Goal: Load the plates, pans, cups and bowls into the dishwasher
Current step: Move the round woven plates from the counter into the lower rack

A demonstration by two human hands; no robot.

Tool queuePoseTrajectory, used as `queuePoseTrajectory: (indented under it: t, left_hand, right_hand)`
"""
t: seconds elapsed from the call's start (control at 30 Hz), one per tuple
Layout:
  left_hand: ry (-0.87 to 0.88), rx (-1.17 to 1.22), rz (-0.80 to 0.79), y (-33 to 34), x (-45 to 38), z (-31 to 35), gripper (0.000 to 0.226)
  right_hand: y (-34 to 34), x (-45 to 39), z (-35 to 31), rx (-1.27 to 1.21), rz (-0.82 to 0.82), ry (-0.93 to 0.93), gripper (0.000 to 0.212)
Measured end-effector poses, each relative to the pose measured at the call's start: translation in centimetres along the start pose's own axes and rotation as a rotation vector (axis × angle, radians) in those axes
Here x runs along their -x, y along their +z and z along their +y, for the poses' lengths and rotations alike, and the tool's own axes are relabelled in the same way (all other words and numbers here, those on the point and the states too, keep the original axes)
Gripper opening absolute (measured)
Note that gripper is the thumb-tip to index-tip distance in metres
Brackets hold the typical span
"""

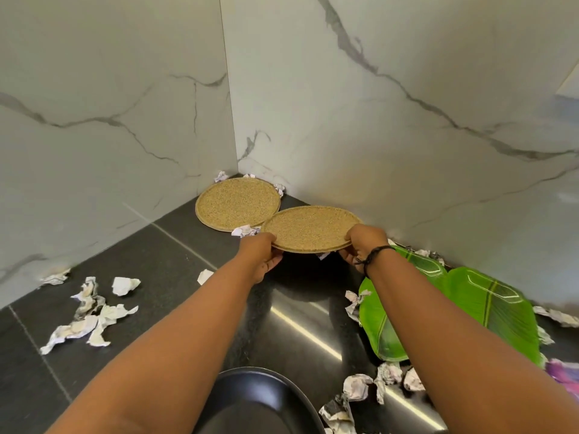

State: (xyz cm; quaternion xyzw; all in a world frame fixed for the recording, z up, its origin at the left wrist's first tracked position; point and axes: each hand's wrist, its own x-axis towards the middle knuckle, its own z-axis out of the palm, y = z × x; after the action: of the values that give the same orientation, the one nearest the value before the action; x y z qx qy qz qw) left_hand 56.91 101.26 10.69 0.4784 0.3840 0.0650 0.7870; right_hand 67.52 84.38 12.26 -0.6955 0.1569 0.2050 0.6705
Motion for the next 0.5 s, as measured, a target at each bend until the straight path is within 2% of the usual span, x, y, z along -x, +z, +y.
queuePoseTrajectory:
  t: [0.07, 0.3, 0.4, 0.5]
  left_hand:
    - [0.046, 0.025, -0.006, -0.2, 1.4, 0.5, 0.015]
    - [0.158, 0.044, -0.153, -0.4, 8.7, 2.2, 0.009]
    - [0.202, 0.041, -0.205, -0.3, 11.7, 2.7, 0.013]
    - [0.249, -0.066, -0.308, -0.2, 14.6, 2.3, 0.014]
  right_hand:
    - [-0.7, 1.5, -0.3, -0.079, -0.020, 0.002, 0.022]
    - [-4.8, 8.2, -2.0, -0.144, 0.042, -0.084, 0.013]
    - [-7.4, 11.8, -2.6, -0.143, 0.080, -0.151, 0.012]
    - [-11.0, 15.7, -2.4, -0.056, 0.114, -0.236, 0.017]
